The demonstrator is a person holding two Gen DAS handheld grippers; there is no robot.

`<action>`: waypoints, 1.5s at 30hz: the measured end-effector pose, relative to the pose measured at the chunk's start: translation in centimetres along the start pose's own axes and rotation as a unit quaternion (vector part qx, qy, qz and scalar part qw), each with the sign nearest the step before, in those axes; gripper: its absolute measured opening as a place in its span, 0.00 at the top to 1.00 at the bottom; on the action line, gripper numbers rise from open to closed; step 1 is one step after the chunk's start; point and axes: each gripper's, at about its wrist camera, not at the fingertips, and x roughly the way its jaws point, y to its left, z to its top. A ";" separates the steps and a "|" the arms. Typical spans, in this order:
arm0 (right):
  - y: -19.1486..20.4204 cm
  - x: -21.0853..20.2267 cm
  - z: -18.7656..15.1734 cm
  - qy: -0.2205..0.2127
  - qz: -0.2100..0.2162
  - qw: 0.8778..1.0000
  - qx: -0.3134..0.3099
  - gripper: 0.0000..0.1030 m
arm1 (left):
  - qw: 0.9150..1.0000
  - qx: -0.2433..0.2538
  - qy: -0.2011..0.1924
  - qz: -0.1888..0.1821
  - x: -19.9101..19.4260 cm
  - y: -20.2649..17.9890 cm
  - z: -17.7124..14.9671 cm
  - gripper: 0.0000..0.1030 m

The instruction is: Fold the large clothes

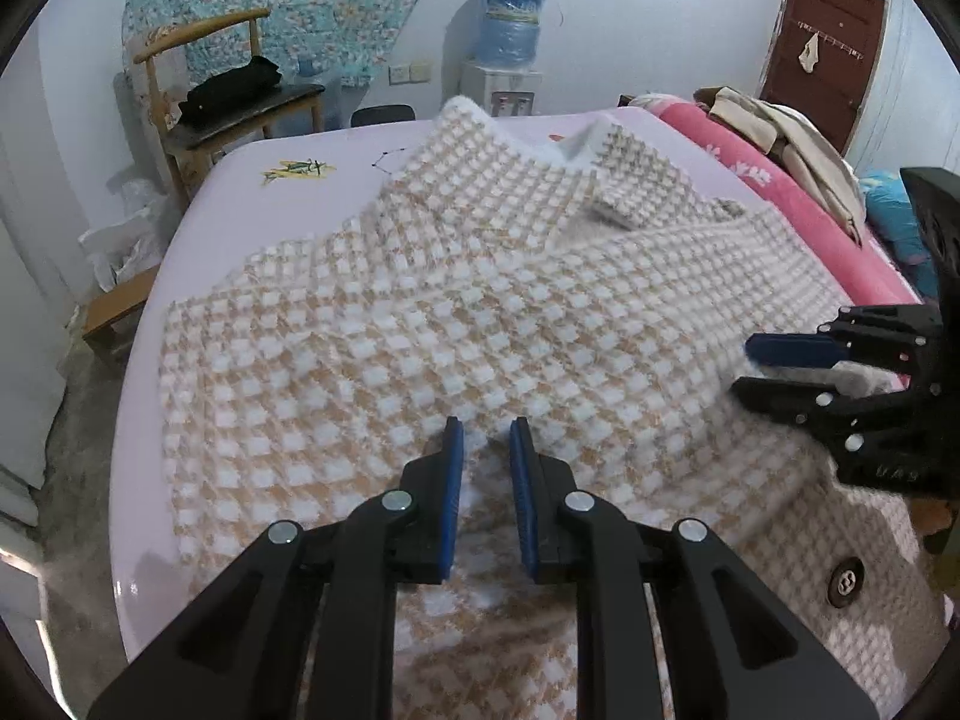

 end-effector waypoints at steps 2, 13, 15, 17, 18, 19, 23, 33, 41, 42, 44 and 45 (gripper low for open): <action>-1.5 -1.8 0.2 -0.019 -0.008 1.000 0.017 0.65 | 1.000 0.000 0.001 0.000 -0.4 0.4 -0.2 0.84; -15.5 -0.6 -0.1 -0.009 -0.079 0.977 0.199 0.61 | 1.000 -0.019 -0.008 -0.016 -0.3 1.1 -0.3 0.84; -15.5 -2.0 1.5 -0.038 -0.094 0.977 0.188 0.58 | 1.000 -0.020 -0.007 -0.019 -0.3 1.2 -0.3 0.85; -16.0 -2.4 2.4 -0.055 -0.095 0.975 0.191 0.58 | 0.999 -0.025 -0.007 -0.021 -0.4 1.3 -0.4 0.84; -16.8 -2.0 2.8 -0.054 -0.089 0.974 0.203 0.57 | 0.999 -0.026 -0.007 -0.020 -0.4 1.3 -0.4 0.84; -17.4 -0.9 2.9 -0.039 -0.100 0.972 0.207 0.56 | 0.999 -0.028 -0.008 -0.020 -0.4 1.3 -0.4 0.84; -18.3 0.9 2.4 -0.013 -0.125 0.971 0.205 0.53 | 0.999 -0.044 -0.011 -0.025 -0.8 1.8 -0.4 0.84; -8.6 -3.1 -3.1 0.005 -0.096 0.991 0.094 0.43 | 1.000 -0.012 0.005 0.009 -4.1 1.1 -3.0 0.69; -5.4 -9.0 -5.4 -0.050 -0.077 0.986 0.141 0.36 | 0.999 -0.027 -0.025 0.030 -8.7 -0.6 -3.5 0.57; -4.7 -9.6 -5.9 -0.056 -0.077 0.986 0.136 0.32 | 0.999 -0.022 -0.029 0.032 -9.4 -1.1 -3.9 0.53; -2.5 -11.0 -8.0 -0.062 -0.074 0.987 0.126 0.30 | 0.999 -0.011 -0.030 0.033 -11.4 -2.2 -5.7 0.47; -1.5 -11.6 -9.1 -0.062 -0.068 0.988 0.125 0.28 | 0.999 -0.010 -0.028 0.032 -11.9 -2.5 -6.3 0.42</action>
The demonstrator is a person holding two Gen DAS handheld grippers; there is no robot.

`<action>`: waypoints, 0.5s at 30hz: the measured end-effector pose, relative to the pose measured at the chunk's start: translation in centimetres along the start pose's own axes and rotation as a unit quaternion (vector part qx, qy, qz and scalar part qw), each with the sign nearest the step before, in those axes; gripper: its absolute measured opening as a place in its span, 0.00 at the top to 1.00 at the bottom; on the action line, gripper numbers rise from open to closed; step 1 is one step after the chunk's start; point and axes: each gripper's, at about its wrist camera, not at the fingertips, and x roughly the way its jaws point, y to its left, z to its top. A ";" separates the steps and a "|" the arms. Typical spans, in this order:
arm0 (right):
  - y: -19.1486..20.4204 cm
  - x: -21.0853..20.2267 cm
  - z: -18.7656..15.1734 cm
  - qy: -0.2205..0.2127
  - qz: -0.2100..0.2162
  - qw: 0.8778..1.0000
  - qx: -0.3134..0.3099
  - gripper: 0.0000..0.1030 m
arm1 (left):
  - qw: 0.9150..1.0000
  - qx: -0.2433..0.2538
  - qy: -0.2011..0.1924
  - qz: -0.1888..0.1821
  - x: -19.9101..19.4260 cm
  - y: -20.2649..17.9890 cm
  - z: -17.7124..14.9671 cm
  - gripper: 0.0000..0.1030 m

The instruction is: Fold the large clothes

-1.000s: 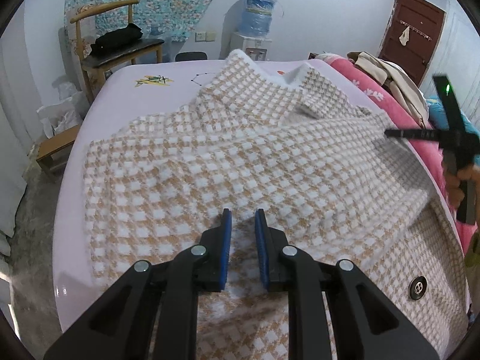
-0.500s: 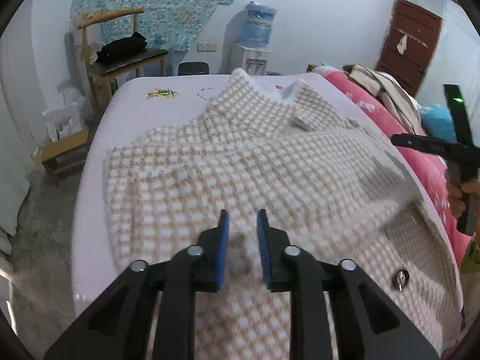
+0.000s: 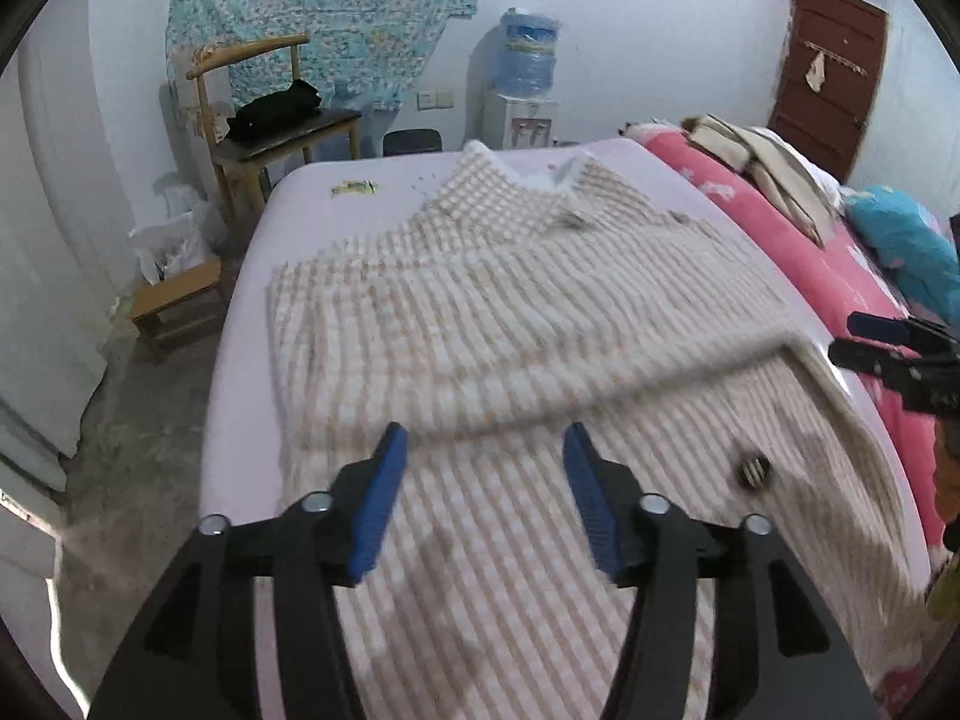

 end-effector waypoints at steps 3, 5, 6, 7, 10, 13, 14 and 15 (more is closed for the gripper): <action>1.9 -2.0 -4.4 0.014 0.022 1.000 0.006 0.22 | 1.000 0.007 0.025 -0.014 -2.0 -1.4 -3.4 0.32; 2.7 -2.6 -6.2 0.024 0.024 0.999 0.010 0.21 | 0.999 0.012 0.043 -0.013 -2.7 -2.4 -5.5 0.28; 3.3 -3.0 -7.6 0.030 0.024 0.999 0.011 0.20 | 0.998 0.016 0.052 -0.010 -3.0 -2.9 -6.6 0.26; 3.6 -2.9 -8.2 0.033 0.022 0.999 0.011 0.19 | 0.998 0.019 0.057 -0.007 -3.3 -3.4 -7.5 0.25; 4.9 -3.6 -10.8 0.041 0.017 0.999 0.021 0.17 | 0.997 0.015 0.076 -0.006 -3.4 -4.5 -10.1 0.23; 5.6 -3.5 -13.2 0.050 0.000 0.998 0.036 0.17 | 0.995 0.008 0.097 0.001 -3.0 -5.3 -12.4 0.23; 6.0 -4.0 -14.0 0.049 -0.003 0.998 0.038 0.17 | 0.995 0.008 0.100 0.004 -3.1 -5.4 -12.9 0.23; 6.0 -4.2 -14.6 0.046 -0.006 0.998 0.041 0.17 | 0.995 0.006 0.104 0.008 -3.1 -5.6 -13.6 0.23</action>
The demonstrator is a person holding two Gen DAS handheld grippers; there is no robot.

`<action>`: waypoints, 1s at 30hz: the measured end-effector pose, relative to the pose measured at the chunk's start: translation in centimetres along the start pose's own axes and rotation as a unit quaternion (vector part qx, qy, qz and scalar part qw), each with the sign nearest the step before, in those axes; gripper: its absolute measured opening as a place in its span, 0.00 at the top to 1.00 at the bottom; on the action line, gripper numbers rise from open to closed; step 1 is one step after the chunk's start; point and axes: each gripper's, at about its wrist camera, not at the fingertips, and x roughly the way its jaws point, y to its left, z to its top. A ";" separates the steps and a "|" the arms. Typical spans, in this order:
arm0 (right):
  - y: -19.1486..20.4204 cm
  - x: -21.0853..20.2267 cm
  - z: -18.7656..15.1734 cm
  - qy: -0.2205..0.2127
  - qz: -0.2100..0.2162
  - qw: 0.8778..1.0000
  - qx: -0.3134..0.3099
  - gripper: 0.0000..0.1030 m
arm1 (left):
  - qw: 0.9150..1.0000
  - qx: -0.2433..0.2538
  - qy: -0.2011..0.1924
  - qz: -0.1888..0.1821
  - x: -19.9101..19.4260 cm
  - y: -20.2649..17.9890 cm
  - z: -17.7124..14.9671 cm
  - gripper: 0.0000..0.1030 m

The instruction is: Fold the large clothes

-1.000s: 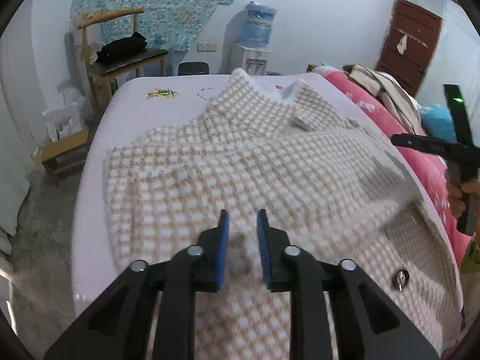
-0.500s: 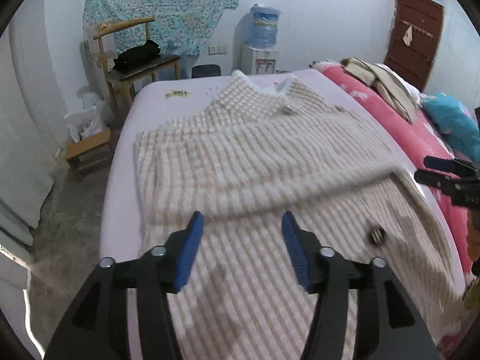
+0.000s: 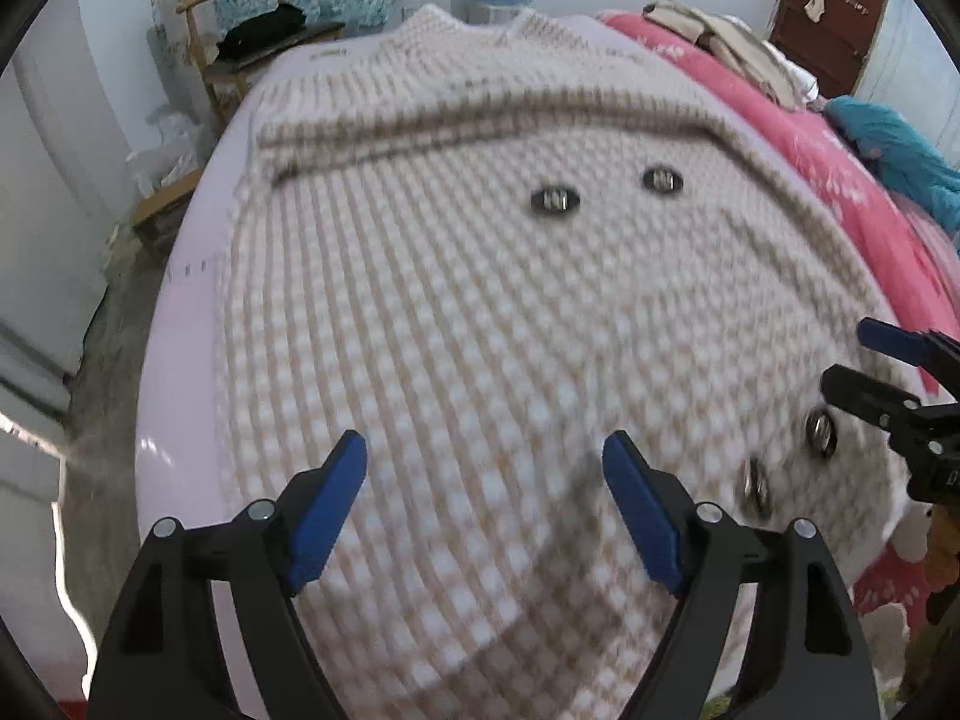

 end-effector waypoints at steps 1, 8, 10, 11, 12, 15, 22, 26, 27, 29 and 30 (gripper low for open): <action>-0.2 -0.1 -0.4 -0.002 -0.001 1.000 0.001 0.17 | 1.000 -0.001 0.000 0.002 0.0 -0.1 -0.4 0.23; -1.9 0.7 -2.9 -0.020 0.024 0.998 0.049 0.08 | 0.999 -0.023 -0.031 0.020 0.0 -0.2 -2.5 0.12; -2.1 0.6 -3.0 -0.024 0.027 0.998 0.053 0.08 | 0.999 -0.025 -0.035 0.027 0.1 -0.3 -2.7 0.09; -2.0 0.5 -2.9 -0.023 0.025 0.998 0.052 0.08 | 0.999 -0.027 -0.036 0.030 0.1 -0.2 -2.7 0.09; -2.0 0.4 -2.8 -0.021 0.023 0.998 0.053 0.08 | 0.998 -0.031 -0.036 0.030 0.2 -0.2 -2.8 0.08; -1.8 -0.4 -2.6 -0.031 0.023 0.998 0.052 0.08 | 0.998 -0.038 -0.033 0.024 0.2 0.1 -2.9 0.06; 0.3 -0.8 -2.9 -0.035 0.034 0.999 0.022 0.08 | 0.999 -0.037 -0.030 0.024 0.3 0.1 -2.6 0.06; 2.3 -0.3 -3.2 -0.032 0.027 0.999 -0.020 0.08 | 0.999 -0.036 -0.030 0.025 0.4 0.1 -2.6 0.06; 2.6 0.0 -3.3 -0.028 0.023 0.999 -0.027 0.08 | 0.999 -0.036 -0.030 0.025 0.4 0.1 -2.7 0.06; 2.9 0.6 -3.4 -0.020 0.018 0.999 -0.033 0.08 | 0.999 -0.036 -0.030 0.025 0.3 0.1 -2.7 0.06; 2.8 0.6 -3.4 -0.019 0.019 0.999 -0.033 0.08 | 0.999 -0.036 -0.030 0.025 0.3 0.2 -2.7 0.06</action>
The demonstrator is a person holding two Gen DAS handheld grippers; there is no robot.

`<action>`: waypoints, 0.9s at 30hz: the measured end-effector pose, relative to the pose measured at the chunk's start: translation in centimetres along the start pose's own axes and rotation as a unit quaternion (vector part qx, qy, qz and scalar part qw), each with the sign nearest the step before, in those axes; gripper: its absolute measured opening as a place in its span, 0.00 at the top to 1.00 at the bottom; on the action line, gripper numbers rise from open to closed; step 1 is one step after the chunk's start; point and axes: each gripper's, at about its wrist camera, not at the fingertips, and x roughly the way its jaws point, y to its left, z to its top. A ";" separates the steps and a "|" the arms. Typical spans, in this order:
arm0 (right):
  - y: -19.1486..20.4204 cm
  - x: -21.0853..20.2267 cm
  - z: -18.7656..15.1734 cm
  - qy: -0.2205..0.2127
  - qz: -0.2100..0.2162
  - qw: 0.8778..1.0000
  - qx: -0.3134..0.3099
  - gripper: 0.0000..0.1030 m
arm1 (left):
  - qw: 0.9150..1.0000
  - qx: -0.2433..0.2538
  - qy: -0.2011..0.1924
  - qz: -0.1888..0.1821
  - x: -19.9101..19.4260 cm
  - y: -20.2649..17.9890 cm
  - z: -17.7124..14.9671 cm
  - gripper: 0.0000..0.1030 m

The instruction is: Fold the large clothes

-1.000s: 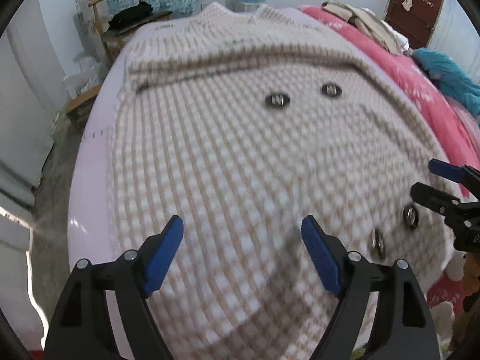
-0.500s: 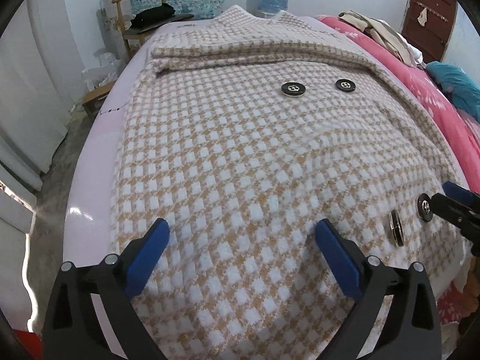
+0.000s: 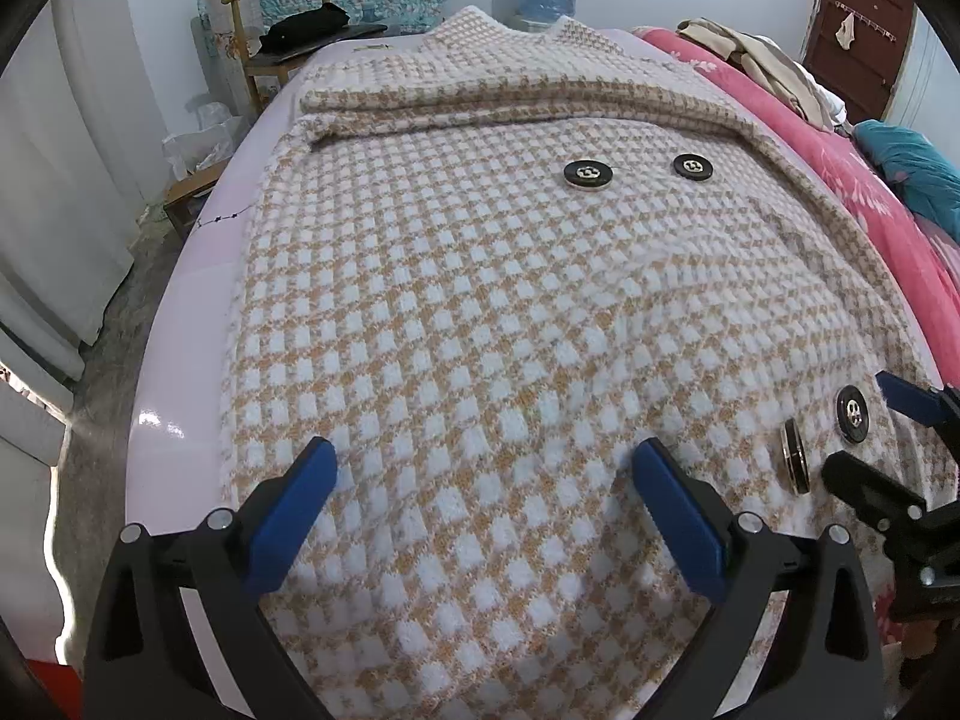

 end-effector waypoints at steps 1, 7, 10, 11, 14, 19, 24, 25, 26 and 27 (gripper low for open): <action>-0.1 0.0 0.0 0.000 0.001 1.000 0.000 0.08 | 1.000 0.000 0.000 0.000 0.0 0.0 0.0 0.06; -0.2 0.2 0.0 0.002 0.003 1.000 -0.001 0.08 | 1.000 0.000 0.001 0.000 0.1 0.0 0.0 0.06; -0.2 0.3 0.1 0.003 0.002 1.000 -0.001 0.08 | 1.000 0.000 0.001 0.000 0.1 0.0 0.0 0.06; -0.2 0.3 0.1 0.003 0.002 1.000 -0.001 0.08 | 1.000 0.000 0.001 0.000 0.1 0.0 0.0 0.06; -0.1 0.3 0.1 0.003 0.001 1.000 -0.001 0.08 | 1.000 0.000 0.001 0.000 0.1 0.0 0.0 0.06; 0.0 0.3 0.1 0.003 0.000 1.000 -0.001 0.08 | 1.000 0.001 0.001 0.000 0.1 0.0 0.0 0.05; -0.1 0.4 0.0 0.003 -0.001 1.000 -0.001 0.08 | 1.000 0.001 0.000 0.000 0.1 -0.1 0.0 0.05; 0.0 0.4 0.0 0.003 -0.001 1.000 -0.001 0.08 | 1.000 0.001 0.001 0.000 0.1 -0.1 0.0 0.05; 0.0 0.4 0.0 0.003 -0.001 1.000 -0.001 0.08 | 1.000 0.001 0.001 0.000 0.1 -0.1 0.0 0.05; 0.0 0.4 0.0 0.003 -0.001 1.000 -0.001 0.08 | 1.000 0.001 0.001 0.000 0.1 -0.1 0.0 0.05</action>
